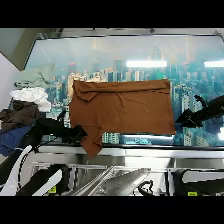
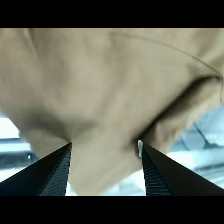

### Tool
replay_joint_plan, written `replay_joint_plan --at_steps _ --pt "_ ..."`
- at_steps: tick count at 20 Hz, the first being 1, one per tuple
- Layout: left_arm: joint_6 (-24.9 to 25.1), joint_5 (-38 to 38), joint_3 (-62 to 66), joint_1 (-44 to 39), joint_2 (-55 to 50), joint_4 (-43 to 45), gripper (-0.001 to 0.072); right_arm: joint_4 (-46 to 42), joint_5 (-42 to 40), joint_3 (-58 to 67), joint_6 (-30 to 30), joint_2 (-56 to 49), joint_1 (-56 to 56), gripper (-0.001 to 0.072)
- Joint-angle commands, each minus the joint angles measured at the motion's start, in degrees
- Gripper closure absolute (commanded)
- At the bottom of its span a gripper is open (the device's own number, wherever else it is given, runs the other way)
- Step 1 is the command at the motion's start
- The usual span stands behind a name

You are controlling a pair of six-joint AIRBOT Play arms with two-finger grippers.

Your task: Fold the shirts.

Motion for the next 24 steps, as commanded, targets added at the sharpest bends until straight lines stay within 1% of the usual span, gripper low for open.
replay_joint_plan --at_steps 1,2,3,4,6,8,11,13,14,15,19,20,22,23,24 --pt "-0.8 7.1 -1.0 9.0 7.5 4.7 0.0225 -0.9 1.0 -0.4 0.8 0.0 -1.2 0.0242" --pt "-0.2 7.2 -3.3 12.5 10.3 3.5 0.0225 -0.9 1.4 -0.4 0.8 0.0 -1.4 0.0242" --pt "1.7 7.0 -5.7 15.0 12.4 1.9 0.0225 -0.9 1.7 -0.6 0.8 0.0 -1.4 0.0242" --pt "3.4 6.5 -8.0 16.7 13.9 0.1 0.0225 -0.9 2.0 -0.7 0.9 0.0 -1.3 0.0242" --pt "4.4 4.0 -11.5 18.0 14.8 -4.1 0.0225 -0.5 2.3 -0.7 1.0 -0.2 -1.2 0.0242" --pt "4.8 2.5 -12.3 17.9 12.8 -4.9 0.0225 -0.4 2.4 -0.7 1.0 -0.2 -1.2 0.0242" --pt "5.2 0.0 -12.1 17.9 6.5 -5.1 0.0226 -0.4 2.4 -0.7 1.0 -0.2 -1.2 0.0242" --pt "7.4 -1.7 -12.1 17.9 2.8 -7.3 0.0226 -0.4 2.3 -0.7 1.0 -0.2 -1.2 0.0242" --pt "9.9 -2.2 -12.1 17.8 1.4 -10.9 0.0226 -0.3 2.3 -0.7 1.0 -0.2 -1.2 0.0242" --pt "11.4 -2.8 -12.1 17.0 0.5 -13.3 0.0226 -0.2 2.4 -0.7 1.0 -0.2 -1.2 0.0242" --pt "11.6 -7.7 -12.0 9.9 -1.4 -15.9 0.0227 -0.2 2.4 -1.3 1.2 -0.2 -1.2 0.0242" --pt "11.6 -8.2 -11.5 8.9 -2.0 -16.0 0.0256 -0.3 2.6 -1.8 1.2 -0.2 -1.2 0.0242" --pt "11.6 -6.4 -8.8 8.6 -3.1 -15.8 0.0664 -0.2 2.6 -3.3 1.2 -0.2 -1.2 0.0242" --pt "11.6 -4.7 -7.1 8.6 -3.0 -15.0 0.0686 -0.3 2.9 -4.2 1.0 -0.2 -1.2 0.0242" --pt "11.6 -3.2 -5.7 8.6 -2.2 -14.8 0.0686 -0.2 3.5 -5.2 0.9 -0.2 -1.2 0.0242"
